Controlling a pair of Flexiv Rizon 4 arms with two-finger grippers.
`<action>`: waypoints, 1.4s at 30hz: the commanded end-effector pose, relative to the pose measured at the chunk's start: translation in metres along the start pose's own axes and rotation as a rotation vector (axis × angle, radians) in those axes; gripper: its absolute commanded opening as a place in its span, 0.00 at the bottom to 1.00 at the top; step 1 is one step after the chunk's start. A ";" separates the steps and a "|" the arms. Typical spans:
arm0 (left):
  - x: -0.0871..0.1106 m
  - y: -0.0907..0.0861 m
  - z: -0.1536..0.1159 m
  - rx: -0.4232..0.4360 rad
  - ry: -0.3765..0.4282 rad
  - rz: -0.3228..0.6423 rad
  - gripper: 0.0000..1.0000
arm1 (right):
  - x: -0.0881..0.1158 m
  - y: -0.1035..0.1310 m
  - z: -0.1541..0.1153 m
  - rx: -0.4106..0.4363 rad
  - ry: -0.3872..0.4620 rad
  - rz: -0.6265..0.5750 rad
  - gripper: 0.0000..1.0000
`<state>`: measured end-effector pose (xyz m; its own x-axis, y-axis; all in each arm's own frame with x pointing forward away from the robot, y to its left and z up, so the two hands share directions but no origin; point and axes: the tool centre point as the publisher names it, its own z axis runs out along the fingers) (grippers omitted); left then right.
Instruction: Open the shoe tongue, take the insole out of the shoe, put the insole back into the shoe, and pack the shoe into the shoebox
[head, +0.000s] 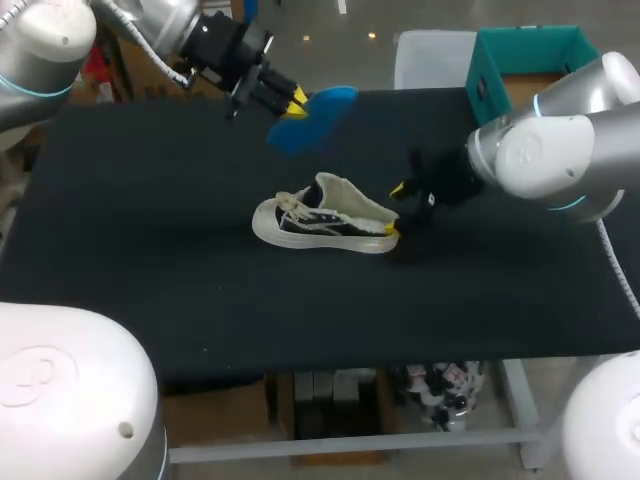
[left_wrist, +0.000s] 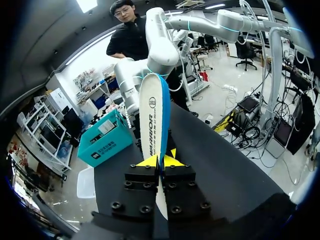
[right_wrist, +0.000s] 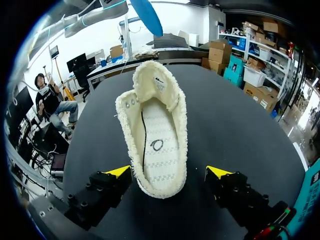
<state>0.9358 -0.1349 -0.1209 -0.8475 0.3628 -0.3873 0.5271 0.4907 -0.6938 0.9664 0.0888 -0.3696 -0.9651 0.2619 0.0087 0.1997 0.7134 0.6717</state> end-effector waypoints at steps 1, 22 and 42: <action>0.010 0.000 -0.010 -0.001 -0.024 0.003 0.00 | 0.006 0.017 -0.012 0.146 -0.025 -0.013 1.00; 0.038 0.031 -0.060 0.025 -0.068 0.017 0.00 | -0.003 0.071 0.013 0.535 -0.093 -0.085 1.00; 0.061 0.060 -0.080 0.022 -0.096 0.011 0.00 | -0.019 0.089 0.049 0.715 -0.060 -0.122 1.00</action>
<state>0.9226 -0.0264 -0.1352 -0.8458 0.2931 -0.4458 0.5334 0.4794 -0.6968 1.0007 0.1705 -0.3412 -0.9772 0.1774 -0.1171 0.1480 0.9632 0.2242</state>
